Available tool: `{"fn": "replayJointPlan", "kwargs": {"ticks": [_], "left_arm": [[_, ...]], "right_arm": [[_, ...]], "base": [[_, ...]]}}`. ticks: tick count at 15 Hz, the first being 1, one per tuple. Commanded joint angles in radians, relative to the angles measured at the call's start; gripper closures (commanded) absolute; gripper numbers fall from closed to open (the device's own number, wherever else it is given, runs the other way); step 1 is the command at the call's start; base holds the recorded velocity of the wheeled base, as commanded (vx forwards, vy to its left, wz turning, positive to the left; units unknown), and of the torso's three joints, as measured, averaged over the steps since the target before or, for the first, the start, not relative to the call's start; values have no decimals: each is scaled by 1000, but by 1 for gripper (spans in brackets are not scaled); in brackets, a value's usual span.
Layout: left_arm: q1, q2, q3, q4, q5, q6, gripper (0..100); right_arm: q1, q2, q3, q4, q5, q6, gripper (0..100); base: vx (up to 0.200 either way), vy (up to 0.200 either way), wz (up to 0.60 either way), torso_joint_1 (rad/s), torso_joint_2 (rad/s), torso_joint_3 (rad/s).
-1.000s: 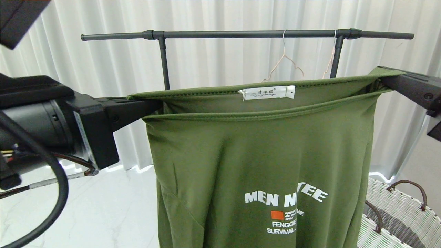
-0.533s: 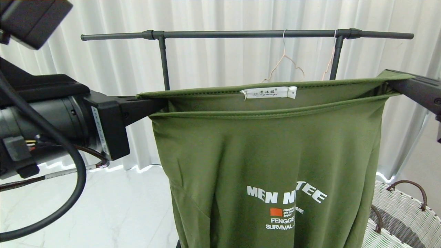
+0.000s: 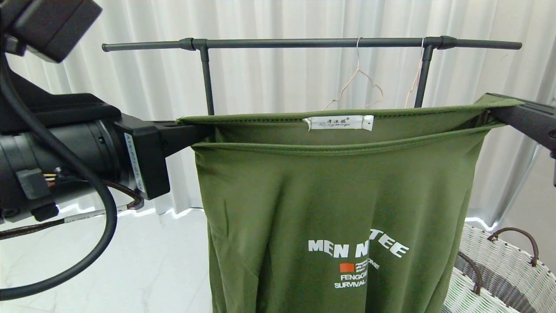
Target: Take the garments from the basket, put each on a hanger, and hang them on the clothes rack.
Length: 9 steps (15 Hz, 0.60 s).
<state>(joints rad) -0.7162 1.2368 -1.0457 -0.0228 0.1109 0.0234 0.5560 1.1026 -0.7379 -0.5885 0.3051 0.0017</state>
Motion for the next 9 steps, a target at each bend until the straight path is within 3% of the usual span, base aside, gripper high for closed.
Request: {"fn": "replayJointPlan", "kwargs": {"ticks": [1, 9], "left_arm": [[0, 18, -11, 0, 0, 1, 100], [-2, 32, -25, 0, 0, -3, 100]], "right_arm": [[-1, -3, 0, -1, 0, 0, 100], [-4, -4, 2, -1, -1, 1, 100]], "base": [[0, 0, 0, 0, 0, 0], [0, 0, 0, 0, 0, 0]]}}
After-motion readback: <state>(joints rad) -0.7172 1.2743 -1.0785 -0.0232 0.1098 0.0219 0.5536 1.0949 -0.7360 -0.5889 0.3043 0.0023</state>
